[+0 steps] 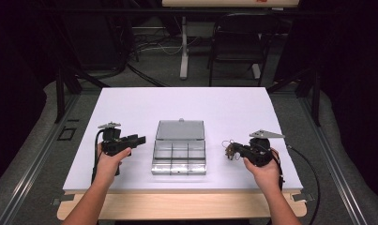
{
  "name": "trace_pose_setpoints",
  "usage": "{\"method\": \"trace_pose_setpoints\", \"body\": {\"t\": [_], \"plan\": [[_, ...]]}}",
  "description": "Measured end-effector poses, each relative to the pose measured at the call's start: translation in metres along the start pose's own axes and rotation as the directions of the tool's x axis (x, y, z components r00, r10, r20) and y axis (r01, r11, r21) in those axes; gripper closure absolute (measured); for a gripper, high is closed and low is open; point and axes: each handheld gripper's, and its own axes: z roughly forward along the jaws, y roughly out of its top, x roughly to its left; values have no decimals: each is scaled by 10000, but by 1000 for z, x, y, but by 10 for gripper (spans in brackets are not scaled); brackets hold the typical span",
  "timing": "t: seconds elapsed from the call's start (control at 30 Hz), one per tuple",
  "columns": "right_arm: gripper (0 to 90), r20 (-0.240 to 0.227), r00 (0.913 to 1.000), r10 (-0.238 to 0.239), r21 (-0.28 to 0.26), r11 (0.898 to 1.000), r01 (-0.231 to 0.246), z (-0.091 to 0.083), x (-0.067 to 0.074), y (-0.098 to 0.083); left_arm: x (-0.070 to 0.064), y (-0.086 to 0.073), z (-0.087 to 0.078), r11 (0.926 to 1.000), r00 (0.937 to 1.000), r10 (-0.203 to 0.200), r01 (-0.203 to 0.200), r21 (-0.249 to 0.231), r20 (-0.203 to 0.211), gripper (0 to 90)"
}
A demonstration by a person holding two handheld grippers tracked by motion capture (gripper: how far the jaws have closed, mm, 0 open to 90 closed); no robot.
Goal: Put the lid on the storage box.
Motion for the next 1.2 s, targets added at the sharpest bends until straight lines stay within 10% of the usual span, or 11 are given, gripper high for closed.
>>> {"method": "trace_pose_setpoints", "body": {"t": [1.2], "plan": [[895, -1652, 9772, -1334, -429, 9908, 1280, 16, 74, 36, 3, 0, -4, 10000, 10000, -38, 37, -56, -81, 494]]}}
